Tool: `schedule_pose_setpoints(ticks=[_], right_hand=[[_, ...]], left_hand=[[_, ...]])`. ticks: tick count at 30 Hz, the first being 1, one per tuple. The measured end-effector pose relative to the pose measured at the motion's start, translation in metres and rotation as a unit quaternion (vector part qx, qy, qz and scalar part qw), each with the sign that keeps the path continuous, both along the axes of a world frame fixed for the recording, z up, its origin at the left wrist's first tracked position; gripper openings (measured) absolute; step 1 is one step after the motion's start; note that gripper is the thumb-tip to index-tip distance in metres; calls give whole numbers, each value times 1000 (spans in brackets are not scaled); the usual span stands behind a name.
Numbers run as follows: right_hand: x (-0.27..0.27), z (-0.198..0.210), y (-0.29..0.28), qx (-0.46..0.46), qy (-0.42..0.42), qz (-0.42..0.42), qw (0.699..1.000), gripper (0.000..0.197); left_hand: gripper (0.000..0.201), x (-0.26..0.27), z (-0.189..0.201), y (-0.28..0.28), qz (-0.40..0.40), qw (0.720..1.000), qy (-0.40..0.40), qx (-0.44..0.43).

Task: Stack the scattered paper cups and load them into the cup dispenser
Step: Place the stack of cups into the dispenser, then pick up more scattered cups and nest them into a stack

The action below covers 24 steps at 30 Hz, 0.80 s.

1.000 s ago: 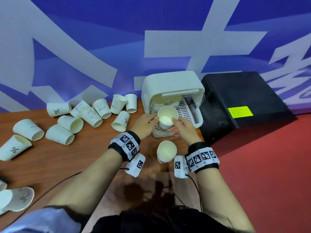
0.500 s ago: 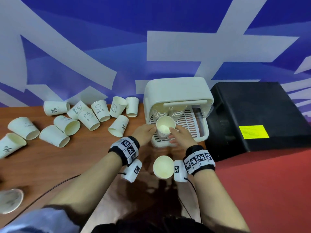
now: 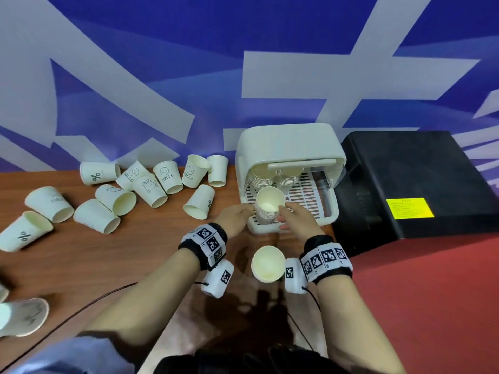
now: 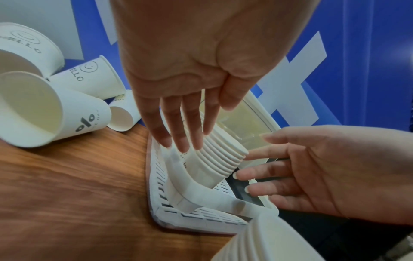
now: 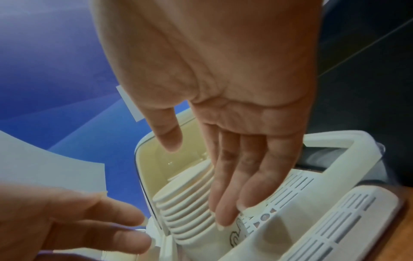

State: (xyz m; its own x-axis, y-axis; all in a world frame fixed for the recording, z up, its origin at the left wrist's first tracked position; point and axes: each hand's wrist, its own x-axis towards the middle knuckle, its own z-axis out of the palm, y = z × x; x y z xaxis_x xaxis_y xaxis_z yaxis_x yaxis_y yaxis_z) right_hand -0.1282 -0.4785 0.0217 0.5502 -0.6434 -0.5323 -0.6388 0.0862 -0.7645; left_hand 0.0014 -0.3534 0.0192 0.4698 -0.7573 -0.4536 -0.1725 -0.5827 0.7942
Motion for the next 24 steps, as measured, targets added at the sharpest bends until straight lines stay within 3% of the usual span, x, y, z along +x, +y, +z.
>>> schedule_pose_setpoints(ticks=[7, 12, 24], right_hand=[[-6, 18, 26, -25, -16, -13, 999, 47], [-2, 28, 63, -40, -33, 4, 999, 34], [65, 20, 152, -27, -12, 133, 991, 30]], left_hand=[[28, -4, -1, 46, 45, 998, 34, -36], [26, -1, -5, 85, 102, 992, 44, -58], [32, 39, -13, 189, 217, 976, 30, -17]])
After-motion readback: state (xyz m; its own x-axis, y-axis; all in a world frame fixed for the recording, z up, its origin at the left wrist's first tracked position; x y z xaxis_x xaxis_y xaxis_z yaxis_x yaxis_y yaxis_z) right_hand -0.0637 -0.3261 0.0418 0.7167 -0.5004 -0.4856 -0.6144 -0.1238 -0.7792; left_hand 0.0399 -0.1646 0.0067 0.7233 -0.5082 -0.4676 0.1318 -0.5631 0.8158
